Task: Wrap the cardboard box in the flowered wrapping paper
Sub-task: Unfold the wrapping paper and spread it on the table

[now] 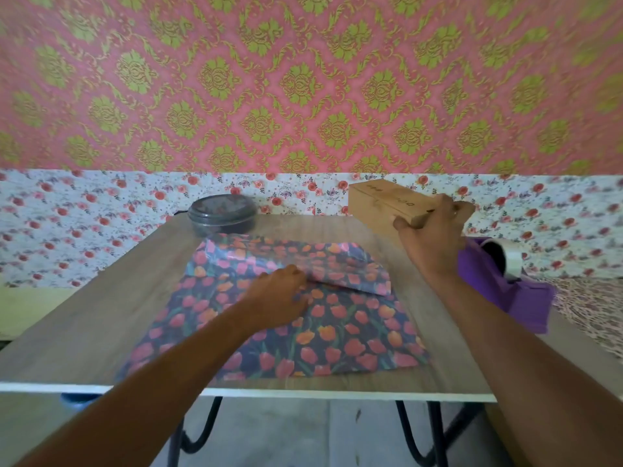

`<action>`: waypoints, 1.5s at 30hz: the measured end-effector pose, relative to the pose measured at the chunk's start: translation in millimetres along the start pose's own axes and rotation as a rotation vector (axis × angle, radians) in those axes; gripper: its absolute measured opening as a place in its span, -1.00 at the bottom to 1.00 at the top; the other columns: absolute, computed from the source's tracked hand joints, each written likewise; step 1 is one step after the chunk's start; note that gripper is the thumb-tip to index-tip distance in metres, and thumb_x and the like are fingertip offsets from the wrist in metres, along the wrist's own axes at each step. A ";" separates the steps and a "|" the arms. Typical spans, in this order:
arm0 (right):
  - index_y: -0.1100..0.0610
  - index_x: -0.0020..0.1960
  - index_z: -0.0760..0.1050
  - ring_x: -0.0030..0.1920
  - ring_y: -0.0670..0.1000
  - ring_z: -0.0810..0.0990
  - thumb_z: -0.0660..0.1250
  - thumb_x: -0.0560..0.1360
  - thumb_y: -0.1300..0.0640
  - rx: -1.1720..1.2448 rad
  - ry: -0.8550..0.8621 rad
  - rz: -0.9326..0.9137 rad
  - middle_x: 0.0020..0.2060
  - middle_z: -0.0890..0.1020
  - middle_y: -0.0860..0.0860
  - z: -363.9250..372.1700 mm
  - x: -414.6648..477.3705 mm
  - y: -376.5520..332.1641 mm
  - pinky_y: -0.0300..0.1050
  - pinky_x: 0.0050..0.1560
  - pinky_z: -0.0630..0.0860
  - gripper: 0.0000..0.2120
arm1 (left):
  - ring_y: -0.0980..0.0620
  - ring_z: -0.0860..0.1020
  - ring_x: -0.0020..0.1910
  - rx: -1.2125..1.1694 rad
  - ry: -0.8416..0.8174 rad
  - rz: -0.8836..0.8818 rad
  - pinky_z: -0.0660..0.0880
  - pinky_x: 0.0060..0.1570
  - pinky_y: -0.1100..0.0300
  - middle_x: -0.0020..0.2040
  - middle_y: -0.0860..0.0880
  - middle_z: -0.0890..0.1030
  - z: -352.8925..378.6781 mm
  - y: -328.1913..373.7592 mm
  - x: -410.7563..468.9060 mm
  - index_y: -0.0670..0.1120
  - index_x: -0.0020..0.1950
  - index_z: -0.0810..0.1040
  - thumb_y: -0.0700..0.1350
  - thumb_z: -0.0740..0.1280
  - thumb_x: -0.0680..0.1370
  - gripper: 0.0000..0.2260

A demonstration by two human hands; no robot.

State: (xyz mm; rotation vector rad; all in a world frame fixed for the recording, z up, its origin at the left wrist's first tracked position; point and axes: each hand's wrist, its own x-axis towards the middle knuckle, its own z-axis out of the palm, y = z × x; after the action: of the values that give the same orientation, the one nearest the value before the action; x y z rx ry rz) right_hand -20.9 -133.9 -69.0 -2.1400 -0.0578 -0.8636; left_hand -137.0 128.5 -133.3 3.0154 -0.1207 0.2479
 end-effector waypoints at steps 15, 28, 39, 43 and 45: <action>-0.13 0.22 0.48 0.14 -0.16 0.52 0.57 0.24 -0.21 0.463 -0.414 -0.120 0.19 0.46 -0.02 -36.6 -69.9 -15.0 -0.30 0.11 0.40 -0.40 | 0.02 0.04 0.62 -0.076 -0.123 0.156 0.02 0.53 -0.10 0.65 0.04 0.10 22.4 39.0 -68.3 0.13 0.63 0.10 0.40 -0.04 0.61 -0.35; 0.05 0.32 0.53 0.25 0.04 0.50 0.64 0.36 0.05 0.313 -0.605 -0.144 0.24 0.44 0.06 -29.7 -97.4 9.0 -0.17 0.23 0.43 -0.42 | 0.02 0.28 0.50 -0.073 0.004 -0.147 0.24 0.44 -0.08 0.48 0.07 0.37 -3.0 -11.1 -104.5 0.07 0.50 0.34 0.30 0.17 0.61 -0.47; 0.10 0.43 0.51 0.32 0.05 0.49 0.66 0.33 0.11 0.195 -0.697 -0.130 0.34 0.45 0.04 13.5 -48.3 15.5 -0.06 0.37 0.42 -0.29 | -0.06 0.19 0.57 -0.093 -0.059 -0.183 0.15 0.51 -0.19 0.59 -0.02 0.24 9.3 -14.0 -58.9 -0.05 0.58 0.18 0.32 0.11 0.62 -0.34; 0.09 0.39 0.54 0.30 0.07 0.52 0.69 0.29 0.14 0.240 -0.698 -0.110 0.31 0.47 0.01 19.6 -43.9 15.7 -0.02 0.38 0.45 -0.30 | -0.07 0.34 0.50 -0.070 -0.105 -0.148 0.29 0.43 -0.19 0.54 0.02 0.34 -2.0 -23.4 -59.5 0.00 0.57 0.24 0.35 0.19 0.57 -0.32; 0.08 0.39 0.55 0.29 0.05 0.53 0.69 0.29 0.11 0.249 -0.708 -0.145 0.30 0.47 0.00 21.9 -48.3 13.0 -0.01 0.38 0.46 -0.29 | -0.06 0.41 0.44 -0.167 -0.102 -0.084 0.38 0.39 -0.11 0.49 0.00 0.41 -4.2 -29.3 -67.3 -0.05 0.51 0.37 0.28 0.25 0.59 -0.40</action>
State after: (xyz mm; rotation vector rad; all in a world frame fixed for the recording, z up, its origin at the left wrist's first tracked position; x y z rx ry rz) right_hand -41.4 -115.7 -116.2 -2.1152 -0.6503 -0.1245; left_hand -201.2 162.7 -143.5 2.8578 -0.0223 0.0724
